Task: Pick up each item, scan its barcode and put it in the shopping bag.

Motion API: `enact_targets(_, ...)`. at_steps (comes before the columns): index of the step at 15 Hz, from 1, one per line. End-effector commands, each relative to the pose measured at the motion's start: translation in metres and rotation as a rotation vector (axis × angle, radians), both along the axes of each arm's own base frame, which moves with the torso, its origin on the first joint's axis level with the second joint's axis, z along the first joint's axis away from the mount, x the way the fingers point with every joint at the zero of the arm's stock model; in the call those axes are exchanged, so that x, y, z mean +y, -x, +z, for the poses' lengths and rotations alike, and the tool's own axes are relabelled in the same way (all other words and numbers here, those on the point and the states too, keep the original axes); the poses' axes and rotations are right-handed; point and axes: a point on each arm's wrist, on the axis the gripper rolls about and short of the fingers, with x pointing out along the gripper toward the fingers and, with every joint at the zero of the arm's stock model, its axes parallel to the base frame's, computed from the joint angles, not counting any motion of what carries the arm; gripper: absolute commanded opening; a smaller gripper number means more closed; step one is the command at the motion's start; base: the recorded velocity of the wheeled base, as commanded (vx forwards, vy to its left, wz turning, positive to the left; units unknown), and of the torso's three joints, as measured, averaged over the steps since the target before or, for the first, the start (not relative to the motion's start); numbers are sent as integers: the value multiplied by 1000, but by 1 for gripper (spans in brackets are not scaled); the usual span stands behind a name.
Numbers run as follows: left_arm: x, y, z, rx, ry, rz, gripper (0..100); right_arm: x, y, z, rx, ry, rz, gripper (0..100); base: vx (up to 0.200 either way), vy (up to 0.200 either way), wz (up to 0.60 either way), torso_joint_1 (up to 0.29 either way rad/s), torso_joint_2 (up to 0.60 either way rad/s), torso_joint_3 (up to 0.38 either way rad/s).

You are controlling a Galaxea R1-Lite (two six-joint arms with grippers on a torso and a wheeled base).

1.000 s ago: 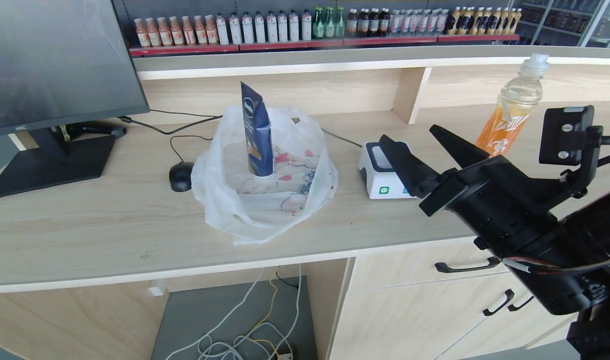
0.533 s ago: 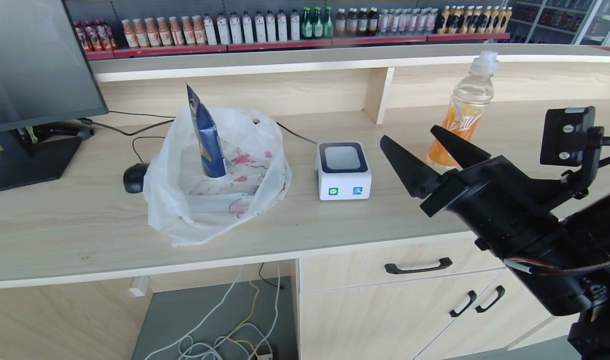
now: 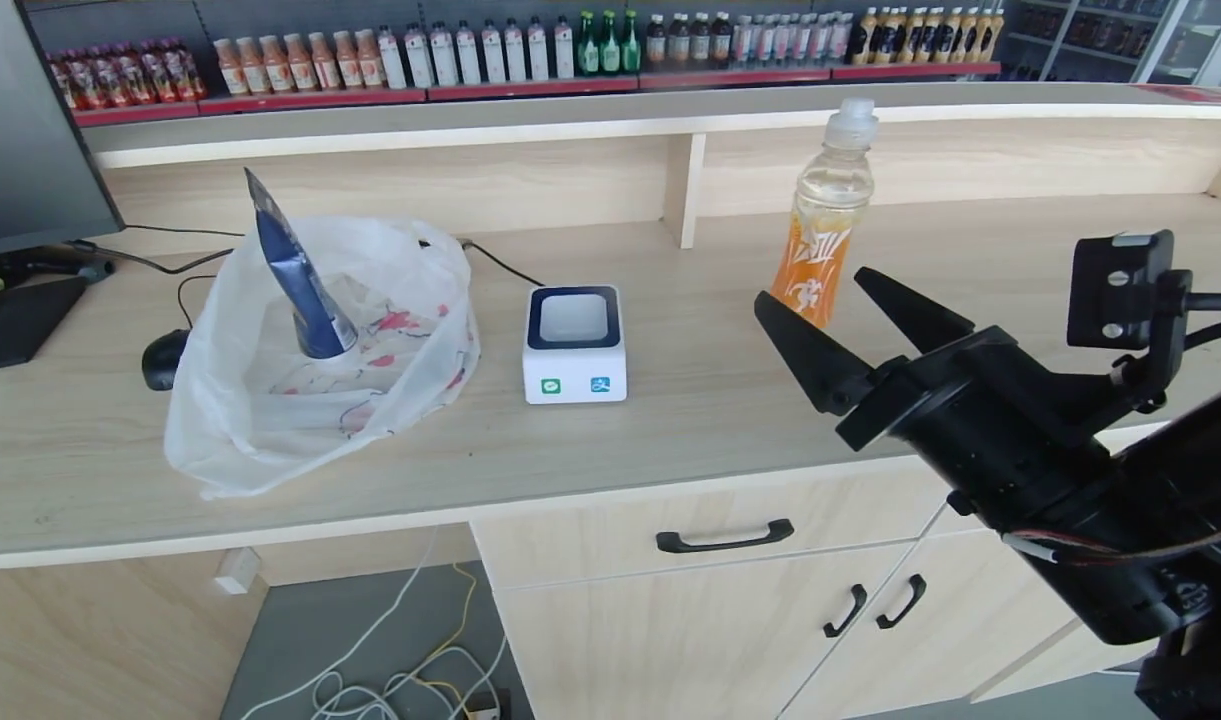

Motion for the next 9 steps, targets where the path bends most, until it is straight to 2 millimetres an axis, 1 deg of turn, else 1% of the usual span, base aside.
enact_targets(1, 0, 0, 0, 0, 1, -1, 100, 3, -3, -3, 10, 7, 1, 100, 0, -200, 0, 2, 2, 2)
enact_targets(2, 0, 0, 0, 0, -1, -1, 100, 3, -4, -4, 11, 8, 1, 100, 0, -200, 0, 7, 7, 2)
enact_targets(6, 0, 0, 0, -1, -1, -1, 100, 1, -4, -4, 1, 26, -14, 100, 0, 0, 0, 0, 0, 0)
enact_targets(8, 0, 0, 0, -1, -1, -1, 100, 2, -6, -1, -15, 26, -17, 100, 0, 0, 0, 0, 0, 0)
enact_targets(9, 0, 0, 0, -1, -2, -1, 100, 5, -15, 4, -24, 20, -29, 100, 0, 0, 0, 0, 0, 0)
